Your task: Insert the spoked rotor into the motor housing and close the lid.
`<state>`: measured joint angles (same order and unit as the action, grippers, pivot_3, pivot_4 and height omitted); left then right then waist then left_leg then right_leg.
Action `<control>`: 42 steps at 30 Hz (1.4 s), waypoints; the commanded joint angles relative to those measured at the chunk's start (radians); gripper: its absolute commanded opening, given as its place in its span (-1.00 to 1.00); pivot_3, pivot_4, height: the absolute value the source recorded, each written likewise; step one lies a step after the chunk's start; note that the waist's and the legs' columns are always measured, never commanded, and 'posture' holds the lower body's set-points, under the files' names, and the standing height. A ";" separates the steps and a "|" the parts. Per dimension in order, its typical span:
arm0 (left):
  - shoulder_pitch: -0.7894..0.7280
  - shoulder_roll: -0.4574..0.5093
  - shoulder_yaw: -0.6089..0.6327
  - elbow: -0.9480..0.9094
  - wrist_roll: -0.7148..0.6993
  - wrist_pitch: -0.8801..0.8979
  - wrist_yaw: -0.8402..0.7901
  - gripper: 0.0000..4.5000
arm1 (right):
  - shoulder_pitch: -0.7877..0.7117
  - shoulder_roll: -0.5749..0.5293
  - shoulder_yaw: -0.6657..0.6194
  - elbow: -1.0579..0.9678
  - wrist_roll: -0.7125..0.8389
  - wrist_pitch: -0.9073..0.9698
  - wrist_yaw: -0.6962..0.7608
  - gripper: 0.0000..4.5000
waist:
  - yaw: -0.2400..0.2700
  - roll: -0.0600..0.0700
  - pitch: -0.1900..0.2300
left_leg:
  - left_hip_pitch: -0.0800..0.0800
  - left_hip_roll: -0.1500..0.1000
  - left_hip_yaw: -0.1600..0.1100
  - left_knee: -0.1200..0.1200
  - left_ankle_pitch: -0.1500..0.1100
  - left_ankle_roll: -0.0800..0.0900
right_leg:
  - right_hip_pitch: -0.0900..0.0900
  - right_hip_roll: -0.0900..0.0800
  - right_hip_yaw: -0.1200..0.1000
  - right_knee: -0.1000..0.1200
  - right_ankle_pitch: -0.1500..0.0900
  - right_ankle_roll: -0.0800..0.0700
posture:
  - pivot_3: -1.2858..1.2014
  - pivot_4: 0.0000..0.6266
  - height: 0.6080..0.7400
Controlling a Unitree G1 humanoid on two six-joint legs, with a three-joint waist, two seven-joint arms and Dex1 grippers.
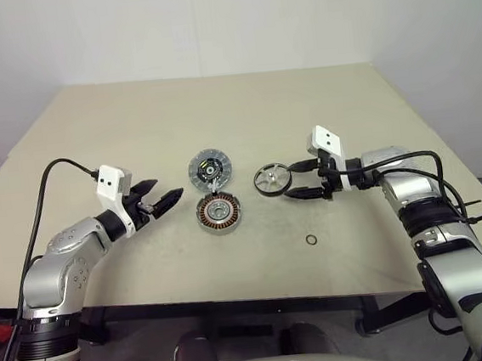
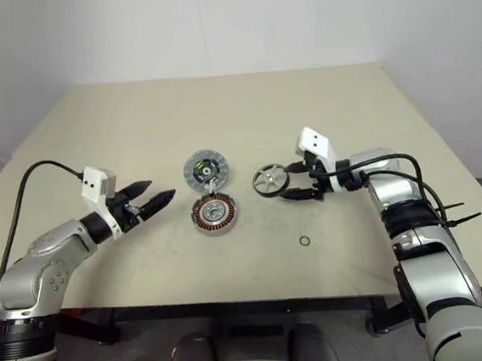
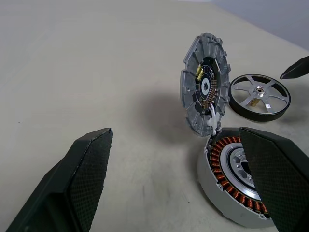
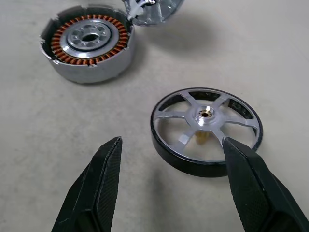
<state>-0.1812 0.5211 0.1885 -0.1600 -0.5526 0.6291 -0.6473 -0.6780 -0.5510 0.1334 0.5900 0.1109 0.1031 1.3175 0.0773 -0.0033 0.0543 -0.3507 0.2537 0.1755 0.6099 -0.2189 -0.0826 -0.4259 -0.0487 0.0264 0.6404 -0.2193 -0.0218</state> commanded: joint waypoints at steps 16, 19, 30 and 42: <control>-0.009 0.005 0.009 -0.012 0.001 -0.015 -0.008 0.98 | 0.022 -0.118 0.066 -0.295 -0.010 -0.018 0.071 0.65 | 0.002 0.000 0.000 | 0.000 -0.001 0.000 -0.001 0.000 0.000 | 0.000 -0.001 0.000 -0.001 0.000 0.000 | 0.03 -1.00 1.00; -0.011 0.004 0.008 -0.007 0.002 -0.017 -0.010 0.98 | 0.024 -0.153 0.091 -0.300 -0.037 -0.052 0.090 0.65 | 0.001 0.000 0.001 | 0.000 -0.001 0.000 -0.001 0.000 0.000 | 0.001 -0.001 0.000 -0.001 0.000 0.000 | 0.03 -1.00 1.00; -0.015 0.001 0.005 -0.001 0.002 -0.017 -0.010 0.98 | 0.037 -0.172 0.142 -0.385 -0.054 -0.155 0.135 0.65 | -0.005 0.000 0.001 | 0.000 -0.001 -0.001 -0.001 0.000 0.000 | 0.001 -0.001 0.000 -0.001 0.000 0.000 | 0.03 -1.00 1.00; -0.020 0.003 0.006 0.004 0.002 -0.014 -0.010 0.98 | -0.063 0.068 0.002 -0.472 0.283 0.337 -0.029 0.65 | -0.006 -0.001 0.001 | 0.000 -0.002 -0.002 -0.002 0.000 0.000 | 0.001 -0.001 0.000 -0.001 0.000 0.000 | 0.03 -1.00 1.00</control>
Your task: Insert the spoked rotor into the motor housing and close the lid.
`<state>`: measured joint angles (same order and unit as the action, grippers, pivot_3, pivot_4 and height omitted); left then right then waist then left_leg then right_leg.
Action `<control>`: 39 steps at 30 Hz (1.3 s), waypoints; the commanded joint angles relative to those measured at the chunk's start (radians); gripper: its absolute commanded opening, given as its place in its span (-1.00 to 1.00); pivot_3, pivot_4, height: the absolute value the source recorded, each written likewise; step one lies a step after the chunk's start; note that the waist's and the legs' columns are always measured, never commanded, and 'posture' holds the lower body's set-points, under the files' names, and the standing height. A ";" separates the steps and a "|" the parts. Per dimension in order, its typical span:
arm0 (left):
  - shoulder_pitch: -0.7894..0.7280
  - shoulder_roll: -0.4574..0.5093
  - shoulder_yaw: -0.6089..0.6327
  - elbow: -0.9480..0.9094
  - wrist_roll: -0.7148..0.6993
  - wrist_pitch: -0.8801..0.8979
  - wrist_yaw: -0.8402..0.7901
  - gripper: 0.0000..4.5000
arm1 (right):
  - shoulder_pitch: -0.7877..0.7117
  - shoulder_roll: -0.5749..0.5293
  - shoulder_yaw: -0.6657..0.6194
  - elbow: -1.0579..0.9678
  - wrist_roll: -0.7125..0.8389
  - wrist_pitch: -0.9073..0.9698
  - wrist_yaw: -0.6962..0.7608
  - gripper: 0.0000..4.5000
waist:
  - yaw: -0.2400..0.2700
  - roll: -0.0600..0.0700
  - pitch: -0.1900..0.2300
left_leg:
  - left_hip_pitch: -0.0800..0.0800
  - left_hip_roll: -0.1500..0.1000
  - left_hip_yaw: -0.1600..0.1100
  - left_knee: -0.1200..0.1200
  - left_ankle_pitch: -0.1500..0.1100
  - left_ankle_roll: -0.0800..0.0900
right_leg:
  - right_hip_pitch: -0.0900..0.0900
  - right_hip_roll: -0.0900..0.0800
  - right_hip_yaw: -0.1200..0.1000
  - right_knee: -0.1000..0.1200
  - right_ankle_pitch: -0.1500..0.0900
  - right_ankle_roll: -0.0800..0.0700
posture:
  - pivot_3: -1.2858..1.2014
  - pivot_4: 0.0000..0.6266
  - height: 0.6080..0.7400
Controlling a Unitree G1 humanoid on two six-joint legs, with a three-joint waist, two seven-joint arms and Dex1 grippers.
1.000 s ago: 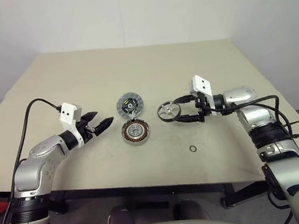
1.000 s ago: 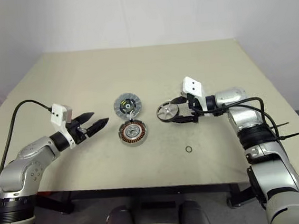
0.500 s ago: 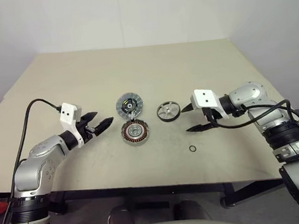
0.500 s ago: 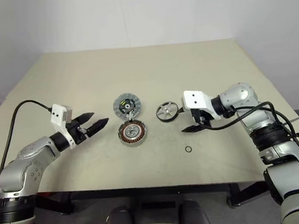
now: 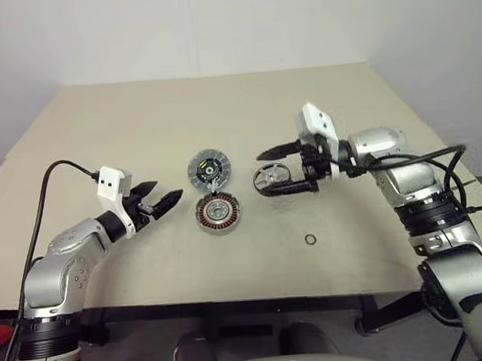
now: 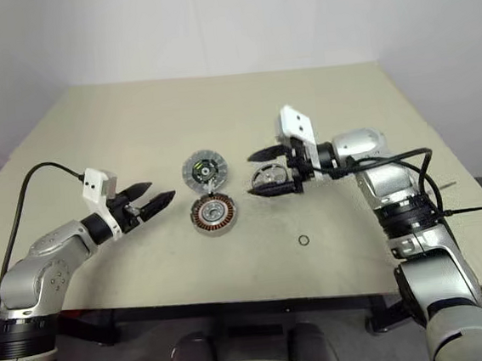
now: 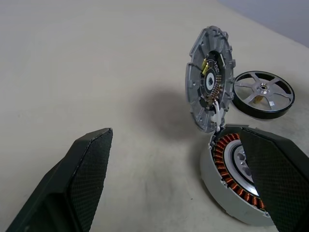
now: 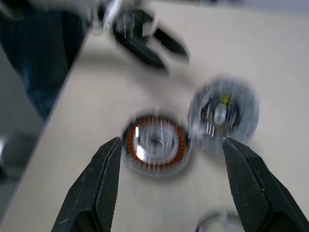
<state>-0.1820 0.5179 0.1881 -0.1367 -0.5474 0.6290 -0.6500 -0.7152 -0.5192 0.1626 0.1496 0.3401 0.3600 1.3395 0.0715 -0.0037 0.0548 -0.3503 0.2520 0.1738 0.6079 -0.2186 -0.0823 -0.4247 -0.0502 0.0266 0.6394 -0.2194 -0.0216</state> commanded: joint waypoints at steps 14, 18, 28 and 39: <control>-0.006 0.006 0.005 -0.021 0.002 -0.017 -0.002 0.98 | 0.135 -0.237 0.069 -0.180 -0.008 -0.090 0.199 0.65 | 0.018 0.000 0.001 | 0.000 -0.005 -0.001 -0.003 0.001 -0.002 | 0.003 -0.005 0.000 -0.004 -0.001 0.002 | 0.03 -1.00 1.00; -0.006 0.007 0.004 -0.022 0.002 -0.013 -0.001 0.98 | 0.209 -0.275 0.061 -0.193 0.030 -0.110 0.254 0.65 | 0.021 -0.001 0.001 | 0.001 -0.005 -0.002 -0.004 0.001 0.001 | 0.003 -0.005 0.000 -0.003 -0.001 0.002 | 0.03 -1.00 1.00; -0.017 0.018 0.000 -0.013 0.007 -0.010 -0.010 0.98 | 0.300 -0.238 0.103 -0.007 -0.019 -0.099 0.200 0.65 | 0.021 -0.001 0.001 | 0.001 -0.008 -0.003 -0.003 0.002 0.003 | 0.004 -0.007 0.000 -0.002 -0.001 0.002 | 0.03 -1.00 1.00; -0.021 0.027 -0.004 -0.011 0.013 -0.010 -0.014 0.98 | 0.281 -0.177 0.049 0.113 -0.025 -0.269 0.202 0.65 | 0.021 -0.001 0.001 | 0.000 -0.008 -0.003 -0.003 0.002 0.003 | 0.003 -0.007 0.000 -0.002 -0.001 0.002 | 0.03 -1.00 1.00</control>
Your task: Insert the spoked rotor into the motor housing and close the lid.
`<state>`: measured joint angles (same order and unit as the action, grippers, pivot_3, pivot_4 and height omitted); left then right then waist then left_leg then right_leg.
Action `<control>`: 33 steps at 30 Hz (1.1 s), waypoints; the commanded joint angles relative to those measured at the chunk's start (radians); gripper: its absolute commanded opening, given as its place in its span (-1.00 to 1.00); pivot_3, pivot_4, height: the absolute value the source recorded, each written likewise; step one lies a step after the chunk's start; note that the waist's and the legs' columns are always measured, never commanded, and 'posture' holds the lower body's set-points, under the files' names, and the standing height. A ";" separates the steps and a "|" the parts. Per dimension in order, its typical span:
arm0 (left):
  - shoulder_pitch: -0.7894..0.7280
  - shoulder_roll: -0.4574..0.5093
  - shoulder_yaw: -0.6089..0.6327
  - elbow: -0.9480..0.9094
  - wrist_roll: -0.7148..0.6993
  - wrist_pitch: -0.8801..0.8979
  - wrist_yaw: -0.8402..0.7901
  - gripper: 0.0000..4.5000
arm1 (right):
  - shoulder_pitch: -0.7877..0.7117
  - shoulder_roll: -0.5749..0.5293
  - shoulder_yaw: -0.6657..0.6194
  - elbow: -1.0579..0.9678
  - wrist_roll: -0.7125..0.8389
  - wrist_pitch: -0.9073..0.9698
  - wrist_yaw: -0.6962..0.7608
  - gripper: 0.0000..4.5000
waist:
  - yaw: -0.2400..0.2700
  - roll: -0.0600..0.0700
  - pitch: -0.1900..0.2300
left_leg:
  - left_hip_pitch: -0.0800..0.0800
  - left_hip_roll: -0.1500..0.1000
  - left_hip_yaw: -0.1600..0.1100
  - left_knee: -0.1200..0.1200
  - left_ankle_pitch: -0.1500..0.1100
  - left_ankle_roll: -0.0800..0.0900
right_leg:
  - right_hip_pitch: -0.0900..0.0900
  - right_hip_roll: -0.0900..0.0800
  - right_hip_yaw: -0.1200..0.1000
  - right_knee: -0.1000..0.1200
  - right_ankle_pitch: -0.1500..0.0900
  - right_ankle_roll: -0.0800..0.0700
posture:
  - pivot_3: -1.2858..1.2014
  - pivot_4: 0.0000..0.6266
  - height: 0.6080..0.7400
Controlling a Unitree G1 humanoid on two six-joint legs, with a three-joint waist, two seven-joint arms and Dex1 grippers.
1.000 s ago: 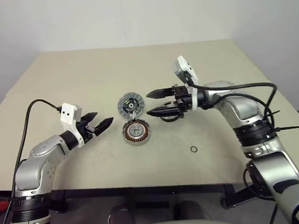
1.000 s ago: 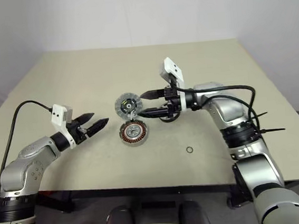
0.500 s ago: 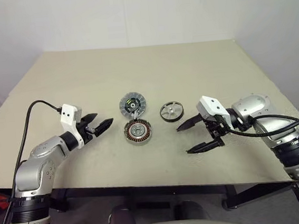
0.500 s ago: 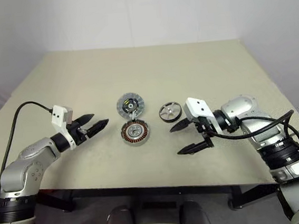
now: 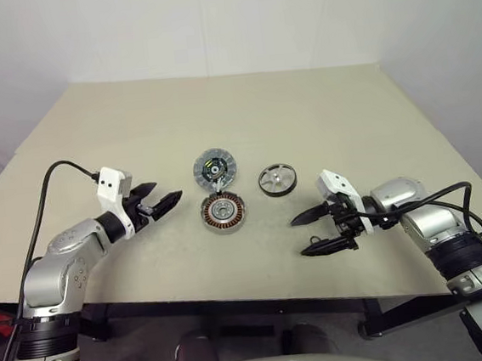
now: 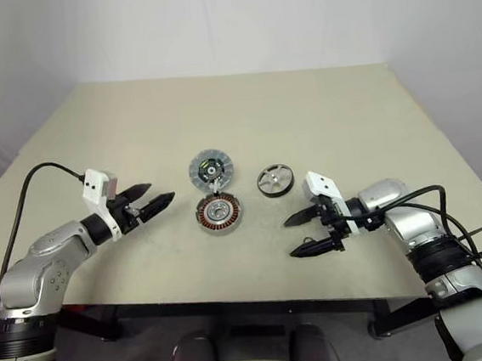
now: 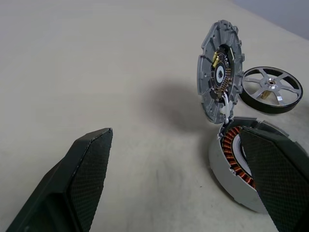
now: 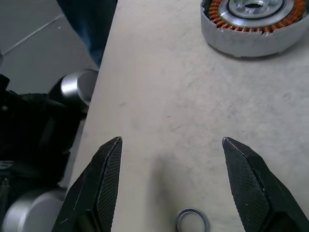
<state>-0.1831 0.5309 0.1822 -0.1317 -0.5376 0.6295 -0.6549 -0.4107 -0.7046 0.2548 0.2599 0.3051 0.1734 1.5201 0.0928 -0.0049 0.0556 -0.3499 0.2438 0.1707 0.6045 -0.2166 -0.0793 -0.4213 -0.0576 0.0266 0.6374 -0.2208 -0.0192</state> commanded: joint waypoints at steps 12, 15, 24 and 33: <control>-0.024 0.016 0.003 -0.012 0.013 -0.009 -0.016 0.98 | -0.017 -0.007 -0.035 0.049 -0.053 -0.291 0.026 0.65 | 0.000 0.000 0.000 | 0.000 0.000 0.000 0.000 0.000 0.000 | 0.000 0.000 0.000 0.000 0.000 0.000 | 0.03 -1.00 1.00; -0.027 0.015 0.001 -0.008 0.015 -0.009 -0.018 0.98 | -0.013 -0.006 -0.022 0.116 -0.104 -0.347 0.013 0.65 | -0.001 -0.001 0.000 | 0.000 0.000 0.000 0.000 0.000 0.001 | 0.000 0.000 0.000 0.000 0.000 0.000 | 0.03 -1.00 1.00; -0.028 0.019 -0.001 -0.006 0.016 -0.012 -0.019 0.98 | -0.009 0.007 -0.035 0.210 -0.122 -0.412 0.016 0.65 | -0.001 -0.001 0.000 | 0.000 0.000 0.000 0.000 0.000 0.001 | 0.000 0.000 0.000 0.000 0.000 0.000 | 0.03 -1.00 1.00; -0.031 0.024 -0.003 0.002 0.018 -0.015 -0.022 0.98 | 0.005 0.013 -0.043 0.249 -0.115 -0.458 0.009 0.65 | -0.001 -0.001 0.000 | 0.000 0.000 0.000 0.000 0.000 0.002 | 0.000 0.000 0.000 0.000 0.000 0.000 | 0.03 -1.00 1.00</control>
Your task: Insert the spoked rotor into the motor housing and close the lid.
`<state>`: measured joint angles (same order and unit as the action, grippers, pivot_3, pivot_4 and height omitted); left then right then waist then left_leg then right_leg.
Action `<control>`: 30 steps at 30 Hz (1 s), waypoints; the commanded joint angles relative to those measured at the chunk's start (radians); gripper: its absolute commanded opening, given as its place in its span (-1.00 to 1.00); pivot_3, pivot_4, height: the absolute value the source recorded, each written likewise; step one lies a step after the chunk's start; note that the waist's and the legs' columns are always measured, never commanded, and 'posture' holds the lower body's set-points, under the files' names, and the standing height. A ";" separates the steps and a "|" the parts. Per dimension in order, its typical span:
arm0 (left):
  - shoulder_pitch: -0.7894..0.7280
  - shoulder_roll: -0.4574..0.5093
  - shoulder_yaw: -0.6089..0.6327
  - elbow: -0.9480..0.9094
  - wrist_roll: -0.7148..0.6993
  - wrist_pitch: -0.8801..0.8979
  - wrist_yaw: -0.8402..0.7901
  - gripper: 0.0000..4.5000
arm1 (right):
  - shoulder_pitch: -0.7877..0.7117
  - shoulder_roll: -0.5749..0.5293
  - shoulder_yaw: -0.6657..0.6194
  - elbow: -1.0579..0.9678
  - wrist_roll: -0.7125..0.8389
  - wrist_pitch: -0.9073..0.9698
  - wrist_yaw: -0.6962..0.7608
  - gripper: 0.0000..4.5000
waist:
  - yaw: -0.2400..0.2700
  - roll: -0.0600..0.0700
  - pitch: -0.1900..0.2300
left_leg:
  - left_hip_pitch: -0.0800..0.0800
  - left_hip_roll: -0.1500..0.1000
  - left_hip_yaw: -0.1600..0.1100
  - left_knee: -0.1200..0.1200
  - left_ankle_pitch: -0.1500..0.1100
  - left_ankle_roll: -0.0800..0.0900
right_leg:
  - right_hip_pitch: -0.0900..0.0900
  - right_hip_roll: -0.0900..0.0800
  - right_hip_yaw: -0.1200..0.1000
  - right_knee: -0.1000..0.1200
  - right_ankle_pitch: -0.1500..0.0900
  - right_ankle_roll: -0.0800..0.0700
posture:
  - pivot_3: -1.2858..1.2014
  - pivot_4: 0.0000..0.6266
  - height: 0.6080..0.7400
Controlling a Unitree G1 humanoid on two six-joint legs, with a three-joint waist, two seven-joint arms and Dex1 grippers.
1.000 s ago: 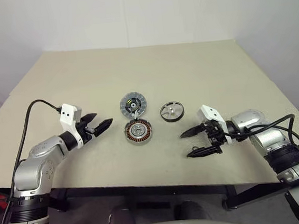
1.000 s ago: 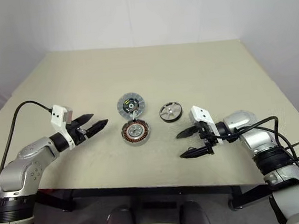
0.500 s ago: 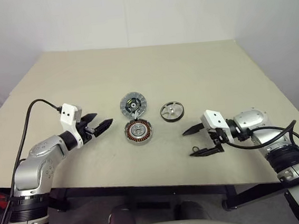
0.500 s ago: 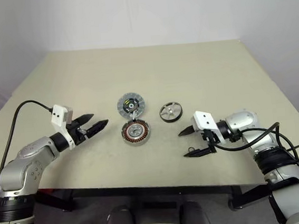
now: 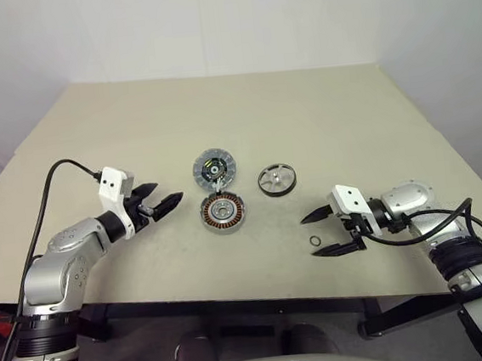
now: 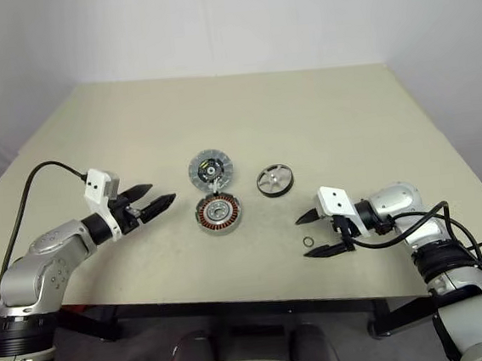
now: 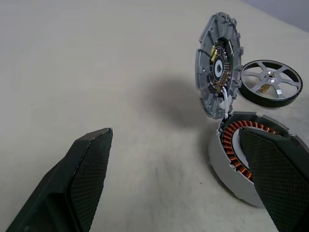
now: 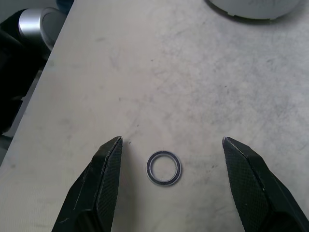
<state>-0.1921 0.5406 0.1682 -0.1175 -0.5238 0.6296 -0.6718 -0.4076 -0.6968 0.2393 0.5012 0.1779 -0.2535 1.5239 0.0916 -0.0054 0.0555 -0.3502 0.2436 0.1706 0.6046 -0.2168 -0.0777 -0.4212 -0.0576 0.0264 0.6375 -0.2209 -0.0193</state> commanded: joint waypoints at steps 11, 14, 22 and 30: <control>-0.029 0.017 0.009 -0.007 0.008 -0.019 -0.006 1.00 | -0.011 0.021 -0.029 0.084 0.003 -0.060 0.004 -0.04 | -0.009 -0.002 0.000 | 0.000 0.000 0.000 0.000 0.000 0.000 | 0.003 0.000 0.000 0.000 0.000 0.000 | 0.03 -1.00 1.00; -0.030 0.017 0.010 -0.006 0.009 -0.019 -0.005 1.00 | -0.015 0.023 -0.030 0.095 -0.001 -0.075 0.002 -0.46 | -0.017 -0.002 -0.001 | 0.001 -0.001 0.000 0.000 0.000 0.001 | 0.003 0.000 0.000 0.000 0.000 0.000 | 0.03 -1.00 1.00; -0.031 0.018 0.012 -0.008 0.011 -0.021 -0.004 1.00 | -0.050 0.039 -0.024 0.193 -0.021 -0.093 -0.012 -0.60 | -0.023 -0.005 -0.002 | 0.001 -0.001 0.000 0.000 0.001 0.002 | 0.003 0.000 0.000 0.000 0.000 0.000 | 0.03 -1.00 1.00; -0.034 0.017 0.013 -0.005 0.017 -0.023 -0.005 1.00 | -0.080 0.061 -0.025 0.239 -0.021 -0.063 -0.031 -0.74 | -0.024 -0.007 -0.002 | 0.002 -0.002 0.000 0.001 0.002 0.004 | 0.004 -0.001 -0.002 0.000 -0.003 0.005 | 0.03 -1.00 1.00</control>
<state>-0.2026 0.5457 0.1667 -0.1077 -0.5067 0.6282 -0.6726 -0.4763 -0.6344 0.2360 0.7211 0.1793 -0.3388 1.5219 0.0674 -0.0128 0.0533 -0.3482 0.2410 0.1705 0.6053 -0.2144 -0.0738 -0.4171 -0.0583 0.0239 0.6373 -0.2238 -0.0142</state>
